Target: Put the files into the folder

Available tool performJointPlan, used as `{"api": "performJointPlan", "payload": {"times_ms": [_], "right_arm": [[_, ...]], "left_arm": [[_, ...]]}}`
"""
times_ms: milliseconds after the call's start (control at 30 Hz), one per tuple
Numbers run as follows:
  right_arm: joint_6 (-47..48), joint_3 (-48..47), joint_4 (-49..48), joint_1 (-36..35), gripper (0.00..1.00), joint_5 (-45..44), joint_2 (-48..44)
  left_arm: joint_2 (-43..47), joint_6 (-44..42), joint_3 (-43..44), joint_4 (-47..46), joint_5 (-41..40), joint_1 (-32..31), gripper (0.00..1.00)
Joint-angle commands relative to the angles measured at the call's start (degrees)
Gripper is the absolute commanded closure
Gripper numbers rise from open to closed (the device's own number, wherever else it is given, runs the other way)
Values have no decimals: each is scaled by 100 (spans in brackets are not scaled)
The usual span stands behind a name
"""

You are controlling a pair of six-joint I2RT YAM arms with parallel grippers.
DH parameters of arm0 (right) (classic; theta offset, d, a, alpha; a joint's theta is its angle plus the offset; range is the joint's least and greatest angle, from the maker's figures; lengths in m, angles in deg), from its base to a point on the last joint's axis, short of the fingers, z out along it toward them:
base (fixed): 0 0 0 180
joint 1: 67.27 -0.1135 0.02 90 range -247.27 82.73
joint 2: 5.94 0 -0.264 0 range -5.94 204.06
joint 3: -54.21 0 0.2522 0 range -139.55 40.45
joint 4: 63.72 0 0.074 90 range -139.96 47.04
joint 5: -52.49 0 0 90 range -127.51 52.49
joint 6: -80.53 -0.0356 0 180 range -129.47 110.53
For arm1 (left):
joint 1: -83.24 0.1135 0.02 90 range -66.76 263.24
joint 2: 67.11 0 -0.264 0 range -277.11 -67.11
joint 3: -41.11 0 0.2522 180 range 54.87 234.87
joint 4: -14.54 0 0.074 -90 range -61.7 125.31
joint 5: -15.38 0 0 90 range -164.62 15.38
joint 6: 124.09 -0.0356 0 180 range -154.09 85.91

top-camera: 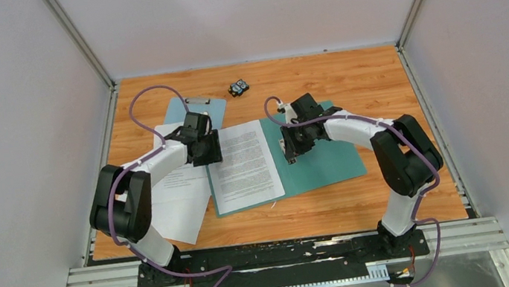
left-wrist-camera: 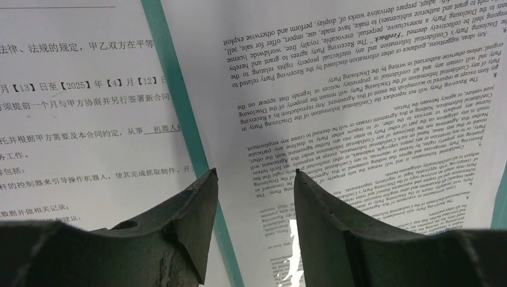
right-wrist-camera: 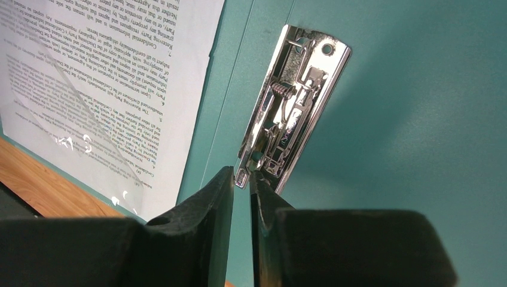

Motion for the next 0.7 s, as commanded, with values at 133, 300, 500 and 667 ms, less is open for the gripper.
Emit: {"api": "performJointPlan", "payload": {"times_ms": [133, 300, 500, 667], "right_arm": [[48, 134, -350, 98, 83, 214, 92], [20, 193, -465, 153, 83, 317, 225], [9, 358, -473, 185, 83, 183, 266], [-47, 399, -559, 184, 83, 369, 250]], "left_arm": [[-114, -87, 170, -49, -121, 3, 43], [-145, -91, 179, -60, -112, 7, 43], [-136, -92, 188, -56, -146, 7, 43], [-145, -65, 204, -84, -147, 7, 43]]}}
